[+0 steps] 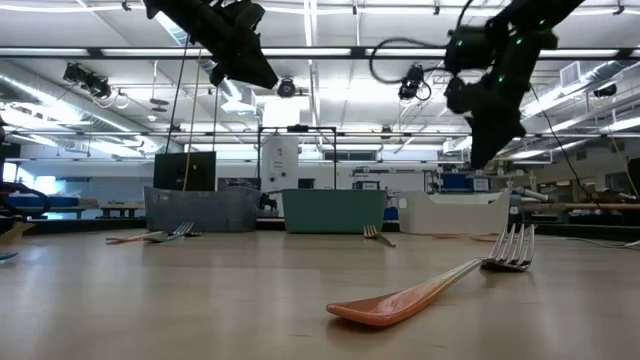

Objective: Sort silverware by color (type)
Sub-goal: Put the orange fork into the white bin

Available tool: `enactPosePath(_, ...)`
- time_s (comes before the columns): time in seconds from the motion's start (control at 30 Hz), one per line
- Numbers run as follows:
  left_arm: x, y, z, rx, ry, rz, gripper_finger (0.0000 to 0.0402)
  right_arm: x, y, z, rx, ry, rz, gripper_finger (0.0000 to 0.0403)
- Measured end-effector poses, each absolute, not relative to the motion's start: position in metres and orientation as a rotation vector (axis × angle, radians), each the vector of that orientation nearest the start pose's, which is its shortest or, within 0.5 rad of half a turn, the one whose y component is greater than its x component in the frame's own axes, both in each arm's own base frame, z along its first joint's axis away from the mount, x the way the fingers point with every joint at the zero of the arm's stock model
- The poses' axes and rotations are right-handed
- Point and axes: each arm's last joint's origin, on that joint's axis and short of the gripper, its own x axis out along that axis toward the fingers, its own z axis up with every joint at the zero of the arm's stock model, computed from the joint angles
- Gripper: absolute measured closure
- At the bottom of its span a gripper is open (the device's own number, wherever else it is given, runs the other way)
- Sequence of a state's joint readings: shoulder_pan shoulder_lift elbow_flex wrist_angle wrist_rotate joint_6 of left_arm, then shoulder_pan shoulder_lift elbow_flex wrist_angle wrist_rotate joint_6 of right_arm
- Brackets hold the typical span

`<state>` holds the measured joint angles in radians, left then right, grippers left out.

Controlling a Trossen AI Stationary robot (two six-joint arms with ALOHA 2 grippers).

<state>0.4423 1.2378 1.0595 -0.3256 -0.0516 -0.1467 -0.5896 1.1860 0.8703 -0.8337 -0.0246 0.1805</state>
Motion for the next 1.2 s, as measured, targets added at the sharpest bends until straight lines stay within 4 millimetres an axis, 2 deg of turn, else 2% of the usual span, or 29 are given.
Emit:
enactPosePath(0.13,0.243,0.117,0.322,-0.242,0.463,0.520,0.0306,0.188,-0.125,0.219,0.445,1.198,-0.530,0.0302)
enactPosePath(0.47,0.243,0.117,0.322,-0.264,0.458,0.526,0.0306,0.205,-0.136,0.174,0.352,1.426,-0.383,0.0302)
enactPosePath(0.77,0.243,0.117,0.322,-0.264,0.458,0.526,0.0306,0.213,-0.145,0.149,0.280,1.502,-0.359,0.0302)
enactPosePath(0.87,0.243,0.117,0.322,-0.264,0.458,0.526,0.0306,0.215,-0.148,0.143,0.241,1.535,-0.399,0.0302)
enactPosePath(0.97,0.243,0.117,0.322,-0.264,0.458,0.525,0.0306,0.215,-0.150,0.139,0.267,1.536,-0.373,0.0303)
enactPosePath(1.07,0.243,0.117,0.322,-0.263,0.458,0.525,0.0306,0.216,-0.151,0.134,0.347,1.532,-0.342,0.0317)
enactPosePath(1.2,0.244,0.117,0.322,-0.263,0.459,0.525,0.0306,0.216,-0.149,0.133,0.392,1.534,-0.363,0.0378)
